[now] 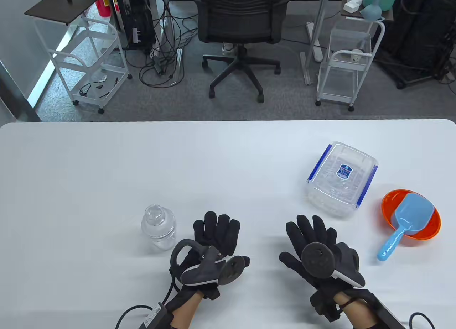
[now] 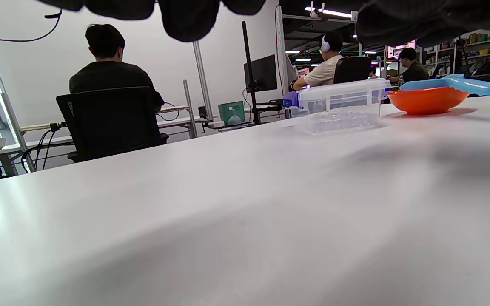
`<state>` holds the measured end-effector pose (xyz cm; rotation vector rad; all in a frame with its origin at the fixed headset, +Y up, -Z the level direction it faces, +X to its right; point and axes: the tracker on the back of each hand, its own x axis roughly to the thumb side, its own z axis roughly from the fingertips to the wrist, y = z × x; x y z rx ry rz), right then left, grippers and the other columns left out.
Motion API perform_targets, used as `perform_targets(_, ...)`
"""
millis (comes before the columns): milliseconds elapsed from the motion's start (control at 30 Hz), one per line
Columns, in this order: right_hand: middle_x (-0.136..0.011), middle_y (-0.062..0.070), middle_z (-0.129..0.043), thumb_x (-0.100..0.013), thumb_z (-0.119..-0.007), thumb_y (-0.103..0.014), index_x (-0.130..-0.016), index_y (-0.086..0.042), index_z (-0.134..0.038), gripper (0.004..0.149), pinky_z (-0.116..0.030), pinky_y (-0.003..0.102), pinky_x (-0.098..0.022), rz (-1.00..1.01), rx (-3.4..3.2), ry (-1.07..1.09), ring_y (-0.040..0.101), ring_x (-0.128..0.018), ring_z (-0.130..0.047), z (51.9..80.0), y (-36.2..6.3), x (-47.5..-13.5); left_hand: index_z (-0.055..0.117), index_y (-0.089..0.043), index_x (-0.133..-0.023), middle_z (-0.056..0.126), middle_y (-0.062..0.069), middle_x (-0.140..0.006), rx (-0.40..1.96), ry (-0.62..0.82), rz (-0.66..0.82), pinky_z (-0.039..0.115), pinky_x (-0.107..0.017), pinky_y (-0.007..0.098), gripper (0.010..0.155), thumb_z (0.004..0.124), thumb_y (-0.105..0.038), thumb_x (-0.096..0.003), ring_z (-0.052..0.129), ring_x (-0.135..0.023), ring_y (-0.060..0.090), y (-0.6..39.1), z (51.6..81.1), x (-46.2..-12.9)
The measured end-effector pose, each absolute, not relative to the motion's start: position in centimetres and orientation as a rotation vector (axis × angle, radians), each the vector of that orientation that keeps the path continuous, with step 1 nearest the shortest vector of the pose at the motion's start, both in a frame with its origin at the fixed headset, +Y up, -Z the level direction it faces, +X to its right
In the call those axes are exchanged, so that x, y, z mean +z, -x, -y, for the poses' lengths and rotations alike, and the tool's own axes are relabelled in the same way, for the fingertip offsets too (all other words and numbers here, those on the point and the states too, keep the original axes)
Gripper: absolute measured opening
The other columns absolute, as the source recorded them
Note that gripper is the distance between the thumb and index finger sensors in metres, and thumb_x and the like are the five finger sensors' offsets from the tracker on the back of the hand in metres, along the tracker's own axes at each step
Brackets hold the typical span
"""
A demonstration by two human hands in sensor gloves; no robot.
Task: Shake ice in a plastic shaker with both hands
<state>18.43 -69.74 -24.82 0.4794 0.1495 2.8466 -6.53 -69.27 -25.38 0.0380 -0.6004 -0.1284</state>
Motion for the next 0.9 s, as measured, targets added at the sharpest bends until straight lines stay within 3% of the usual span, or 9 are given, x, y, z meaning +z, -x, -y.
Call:
perform_targets(733, -0.118, 0.026, -0.019, -0.057, -0.058, -0.052, -0.114, -0.009, -0.027, 0.078, -0.024, 0.08, -0.061, -0.165, 2.836, -0.501, 0.063, -0.1, -0.016, 70.0, -18.2, -24.8, 0.018, 0.001, -0.114, 0.03, 0.036, -0.119, -0.135, -0.038, 0.623, 0.039, -0.068, 0.079, 0.091, 0.049, -0.064, -0.0596, 0.03, -0.103, 0.069, 6.1, 69.1, -25.1)
perform_targets(900, -0.118, 0.027, -0.019, -0.058, -0.058, -0.052, -0.114, -0.008, -0.027, 0.078, -0.024, 0.08, -0.061, -0.154, 2.816, -0.477, 0.063, -0.099, -0.016, 69.9, -18.5, -25.0, 0.016, 0.0, -0.113, 0.029, 0.034, -0.119, -0.165, -0.194, 0.603, 0.038, -0.068, 0.079, 0.09, 0.05, -0.063, -0.0593, 0.027, -0.104, 0.067, 7.1, 67.4, -24.7)
